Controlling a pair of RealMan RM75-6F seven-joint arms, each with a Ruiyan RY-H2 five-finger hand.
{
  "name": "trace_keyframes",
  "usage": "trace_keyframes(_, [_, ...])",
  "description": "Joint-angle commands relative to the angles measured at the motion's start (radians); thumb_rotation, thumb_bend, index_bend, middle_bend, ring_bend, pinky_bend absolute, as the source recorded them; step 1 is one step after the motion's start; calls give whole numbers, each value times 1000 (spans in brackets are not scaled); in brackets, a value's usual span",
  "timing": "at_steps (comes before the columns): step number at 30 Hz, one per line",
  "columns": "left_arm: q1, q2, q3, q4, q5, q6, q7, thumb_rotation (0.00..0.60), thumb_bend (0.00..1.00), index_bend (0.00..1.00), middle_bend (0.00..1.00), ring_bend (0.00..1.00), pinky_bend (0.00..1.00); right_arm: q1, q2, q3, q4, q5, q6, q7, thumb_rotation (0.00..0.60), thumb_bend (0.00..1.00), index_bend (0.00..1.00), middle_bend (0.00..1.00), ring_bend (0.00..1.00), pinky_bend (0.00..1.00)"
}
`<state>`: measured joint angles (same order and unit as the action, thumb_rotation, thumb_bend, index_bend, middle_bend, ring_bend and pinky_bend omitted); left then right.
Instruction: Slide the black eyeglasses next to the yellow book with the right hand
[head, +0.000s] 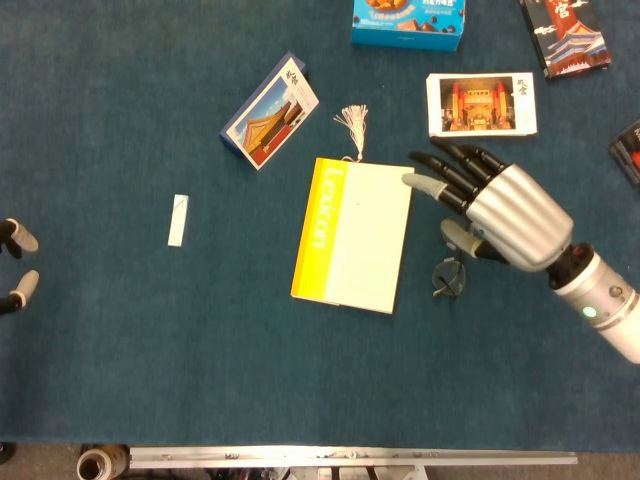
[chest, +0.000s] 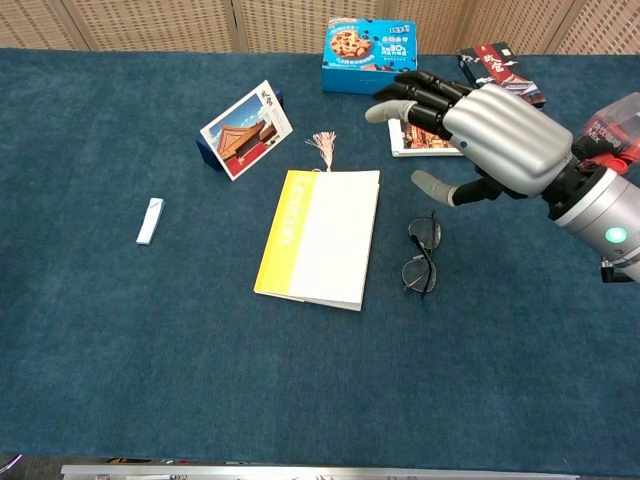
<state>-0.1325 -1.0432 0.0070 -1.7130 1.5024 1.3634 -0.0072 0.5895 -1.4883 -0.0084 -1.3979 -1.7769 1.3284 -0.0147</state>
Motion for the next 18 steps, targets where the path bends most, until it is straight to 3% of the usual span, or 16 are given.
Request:
trace_keyframes(1, [-1, 2, 0, -4, 1, 1, 4, 600, 280, 460, 520, 463, 560, 2, -2, 1, 4, -16, 14, 16, 600, 294, 190, 152, 49, 211])
trace_keyframes(4, [-3, 3, 0, -7, 1, -1, 9, 600, 280, 460, 520, 463, 560, 4, -9, -2, 15, -30, 22, 28, 600, 203, 190, 155, 49, 211])
trace_keyframes(18, [-4, 3, 0, -13, -15, -7, 17, 600, 279, 461, 520, 463, 560, 14, -53, -24, 50, -93, 69, 136, 600, 193, 190, 179, 49, 212])
